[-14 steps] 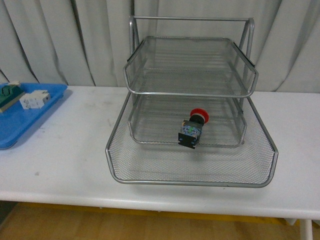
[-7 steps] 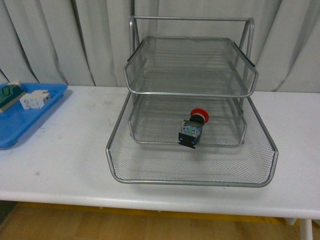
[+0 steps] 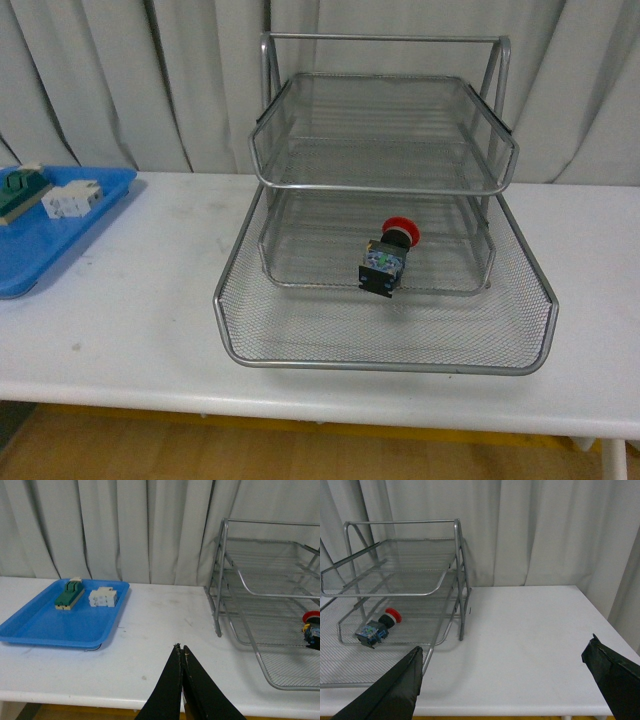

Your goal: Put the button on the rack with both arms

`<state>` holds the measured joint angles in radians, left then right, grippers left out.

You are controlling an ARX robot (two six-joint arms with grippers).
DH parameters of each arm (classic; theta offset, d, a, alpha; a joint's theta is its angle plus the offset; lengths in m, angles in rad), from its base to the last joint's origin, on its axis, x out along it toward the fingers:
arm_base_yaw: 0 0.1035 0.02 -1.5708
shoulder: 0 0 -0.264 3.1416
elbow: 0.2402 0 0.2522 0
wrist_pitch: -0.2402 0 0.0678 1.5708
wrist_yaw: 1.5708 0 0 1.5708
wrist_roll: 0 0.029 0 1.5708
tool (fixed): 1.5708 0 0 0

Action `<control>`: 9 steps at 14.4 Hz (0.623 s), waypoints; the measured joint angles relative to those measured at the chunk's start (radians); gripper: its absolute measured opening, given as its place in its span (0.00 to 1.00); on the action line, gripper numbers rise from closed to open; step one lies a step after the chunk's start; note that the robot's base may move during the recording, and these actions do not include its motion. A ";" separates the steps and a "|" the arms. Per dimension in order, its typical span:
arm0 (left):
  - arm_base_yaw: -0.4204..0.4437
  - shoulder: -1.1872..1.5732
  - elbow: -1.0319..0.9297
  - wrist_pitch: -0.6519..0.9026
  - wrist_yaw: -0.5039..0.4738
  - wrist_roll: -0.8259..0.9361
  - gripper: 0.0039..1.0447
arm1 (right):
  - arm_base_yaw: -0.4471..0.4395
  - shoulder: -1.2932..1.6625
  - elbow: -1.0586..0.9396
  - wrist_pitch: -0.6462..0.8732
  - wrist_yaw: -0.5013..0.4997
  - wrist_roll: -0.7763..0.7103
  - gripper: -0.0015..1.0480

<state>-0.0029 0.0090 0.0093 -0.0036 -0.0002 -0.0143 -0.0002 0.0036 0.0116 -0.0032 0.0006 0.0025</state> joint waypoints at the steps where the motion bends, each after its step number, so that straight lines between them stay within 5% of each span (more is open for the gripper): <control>1: 0.000 0.000 0.000 0.000 0.000 0.000 0.01 | 0.000 0.000 0.000 0.000 0.000 0.000 0.94; 3: 0.000 0.000 0.000 0.000 0.000 0.000 0.09 | 0.000 0.000 0.000 0.000 0.000 0.000 0.94; 9: 0.000 0.000 0.000 0.000 0.000 0.000 0.85 | 0.000 0.000 0.000 0.000 0.000 0.000 0.94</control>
<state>-0.0029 0.0090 0.0093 -0.0036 -0.0002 -0.0143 -0.0002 0.0036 0.0116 -0.0032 0.0006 0.0025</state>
